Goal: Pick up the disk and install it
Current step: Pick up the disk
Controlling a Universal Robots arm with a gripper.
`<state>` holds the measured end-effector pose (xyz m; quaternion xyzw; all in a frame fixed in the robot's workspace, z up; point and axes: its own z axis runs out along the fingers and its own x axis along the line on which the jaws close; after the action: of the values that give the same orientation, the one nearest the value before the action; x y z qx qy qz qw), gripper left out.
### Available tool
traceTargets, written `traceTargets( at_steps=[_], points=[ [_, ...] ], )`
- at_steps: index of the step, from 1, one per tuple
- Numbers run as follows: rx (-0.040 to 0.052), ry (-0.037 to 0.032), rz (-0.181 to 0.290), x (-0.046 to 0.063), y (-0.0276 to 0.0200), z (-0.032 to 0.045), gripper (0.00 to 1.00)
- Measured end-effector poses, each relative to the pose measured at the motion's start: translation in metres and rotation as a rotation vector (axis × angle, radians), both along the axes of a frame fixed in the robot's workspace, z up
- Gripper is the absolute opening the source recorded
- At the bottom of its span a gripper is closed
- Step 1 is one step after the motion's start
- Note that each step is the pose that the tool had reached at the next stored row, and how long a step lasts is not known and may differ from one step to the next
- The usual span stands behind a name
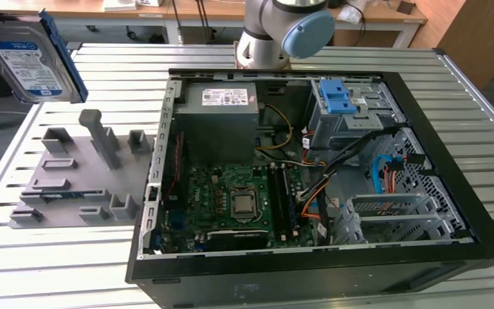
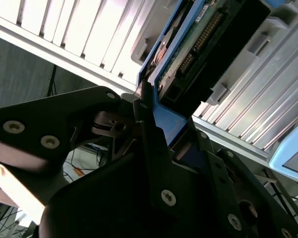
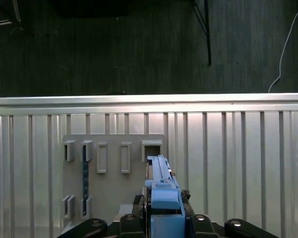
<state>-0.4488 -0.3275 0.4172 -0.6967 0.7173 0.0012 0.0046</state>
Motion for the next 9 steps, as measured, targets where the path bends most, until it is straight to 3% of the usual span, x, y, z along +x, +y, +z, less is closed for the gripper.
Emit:
traceTargets(
  at_steps=[9],
  points=[
    [0.0001,-0.0002,0.0,0.0,0.0,0.0186,0.37]
  ],
)
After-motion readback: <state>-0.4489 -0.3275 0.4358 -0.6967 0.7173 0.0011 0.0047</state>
